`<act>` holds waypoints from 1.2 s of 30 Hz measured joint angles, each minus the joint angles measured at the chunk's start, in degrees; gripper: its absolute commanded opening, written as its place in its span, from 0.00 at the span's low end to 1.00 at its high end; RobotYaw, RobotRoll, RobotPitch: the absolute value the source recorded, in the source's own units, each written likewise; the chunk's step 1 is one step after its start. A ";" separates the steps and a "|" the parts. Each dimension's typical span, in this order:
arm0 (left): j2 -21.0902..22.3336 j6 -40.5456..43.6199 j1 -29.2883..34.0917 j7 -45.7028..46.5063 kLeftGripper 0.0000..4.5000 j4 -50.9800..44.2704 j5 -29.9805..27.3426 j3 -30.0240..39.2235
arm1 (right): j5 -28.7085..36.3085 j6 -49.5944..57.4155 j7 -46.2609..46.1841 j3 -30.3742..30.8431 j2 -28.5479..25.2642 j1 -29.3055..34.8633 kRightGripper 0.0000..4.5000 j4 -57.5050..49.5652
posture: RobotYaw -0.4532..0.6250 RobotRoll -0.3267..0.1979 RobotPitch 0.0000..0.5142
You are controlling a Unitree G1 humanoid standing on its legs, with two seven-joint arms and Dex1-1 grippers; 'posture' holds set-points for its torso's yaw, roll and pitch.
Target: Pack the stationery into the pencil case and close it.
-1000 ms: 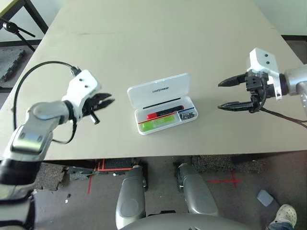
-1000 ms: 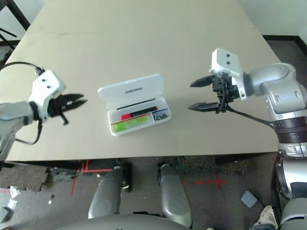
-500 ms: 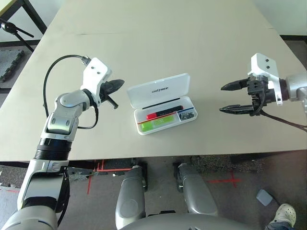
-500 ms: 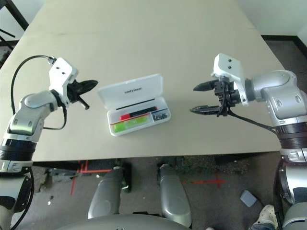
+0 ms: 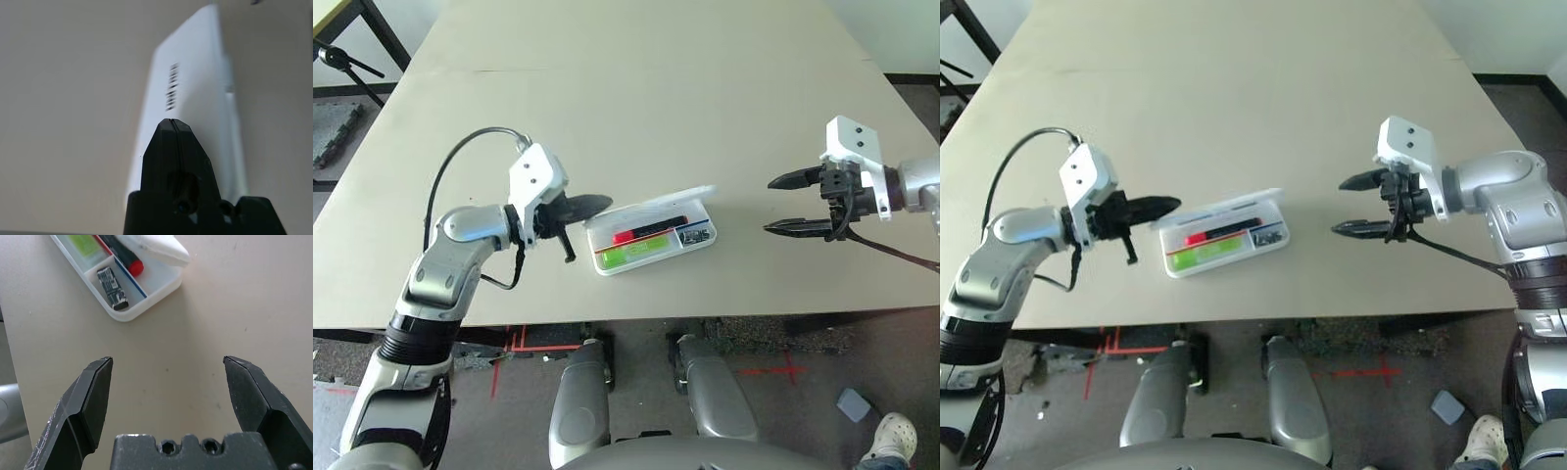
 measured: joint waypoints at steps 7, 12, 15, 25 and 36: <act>0.65 -0.32 1.69 -1.34 0.01 0.30 3.60 -6.94 | 0.01 0.11 -0.58 0.00 -0.54 0.61 1.00 -0.29 | 0.36 0.62 0.44; 0.70 -1.80 -0.01 -0.63 0.01 2.07 7.76 -9.85 | 0.05 0.73 -1.25 0.00 -0.73 1.49 1.00 -1.72 | 0.35 0.62 0.44; 0.71 -2.01 -0.39 -0.21 0.01 2.18 9.09 -10.78 | 0.09 1.09 -1.61 -0.01 -0.85 1.71 1.00 -2.43 | 0.35 0.62 0.44; -7.43 -6.62 0.02 9.30 0.55 9.26 3.70 2.47 | 0.85 -4.87 -17.32 -8.51 11.42 -0.54 1.00 4.82 | 0.36 0.62 0.43; -15.01 -12.63 -4.82 32.35 0.99 21.35 -0.92 26.02 | -0.52 -18.97 -47.64 -20.95 22.25 -2.52 1.00 21.81 | 0.35 0.62 0.44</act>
